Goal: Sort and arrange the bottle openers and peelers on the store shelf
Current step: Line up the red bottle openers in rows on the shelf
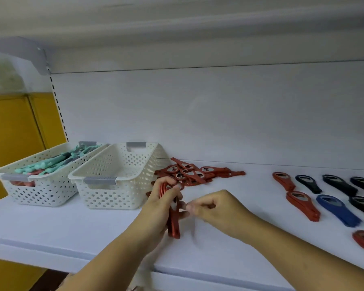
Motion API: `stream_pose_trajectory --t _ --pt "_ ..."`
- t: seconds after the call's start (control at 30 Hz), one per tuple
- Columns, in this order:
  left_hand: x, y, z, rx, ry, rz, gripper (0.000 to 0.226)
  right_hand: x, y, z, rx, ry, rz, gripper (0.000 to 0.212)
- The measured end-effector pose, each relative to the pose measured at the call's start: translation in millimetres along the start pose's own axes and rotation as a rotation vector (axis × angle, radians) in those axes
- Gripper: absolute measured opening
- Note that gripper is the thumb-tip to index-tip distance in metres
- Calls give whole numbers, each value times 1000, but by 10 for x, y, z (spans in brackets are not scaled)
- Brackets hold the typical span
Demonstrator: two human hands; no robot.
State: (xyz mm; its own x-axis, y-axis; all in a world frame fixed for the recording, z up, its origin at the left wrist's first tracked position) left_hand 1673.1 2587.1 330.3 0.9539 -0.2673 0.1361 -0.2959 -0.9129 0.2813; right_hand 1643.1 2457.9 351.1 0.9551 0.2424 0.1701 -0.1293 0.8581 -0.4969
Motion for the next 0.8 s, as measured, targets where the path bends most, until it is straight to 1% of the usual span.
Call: stream_pose_trajectory --t 0.03,0.1,0.13,0.2,0.23,0.3,0.4,0.5,0.57,0.63,0.7,0.8 --pt "-1 98 -9 32 40 12 4 -115 -101 -20 29 23 -37 15" --pt "-8 342 -19 107 105 58 3 -313 -291 -135 11 87 -100 20" --pt "-19 480 -14 148 131 89 4 -413 -350 -184 -5 120 -93 23" --pt "-50 774 32 228 169 169 3 -594 -363 -256 -24 163 -18 23" --pt "-70 926 65 271 183 220 3 -672 -368 -288 -25 175 1 19" --pt "-117 1200 133 338 226 318 9 -809 -466 -347 -8 195 -49 6" --pt "-170 1450 189 393 310 364 11 -966 -634 -435 17 241 -110 1" --pt "-220 1597 221 369 321 388 8 -1062 -677 -447 19 237 -92 14" --pt "-252 1656 264 357 319 409 8 -1095 -680 -458 24 220 -73 16" --pt "-299 1695 308 374 321 457 8 -1148 -714 -492 34 217 -103 17" --pt "-342 1727 358 414 308 560 21 -1195 -781 -548 33 217 -144 8" --pt "-360 1744 433 595 349 734 45 -1252 -884 -661 -23 251 -188 20"
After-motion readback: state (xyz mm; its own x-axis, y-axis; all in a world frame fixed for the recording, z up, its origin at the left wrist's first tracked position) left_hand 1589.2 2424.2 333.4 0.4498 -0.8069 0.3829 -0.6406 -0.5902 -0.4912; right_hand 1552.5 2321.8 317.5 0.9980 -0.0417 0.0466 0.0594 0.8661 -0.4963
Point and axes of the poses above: each hand's wrist, its own x-axis towards the middle knuckle, its own y-axis out of the palm, z = x × y, the point moved 6 cm from there along x, towards the middle knuckle, and after that the axes turned 1 degree about z, right-handed, at the moved point
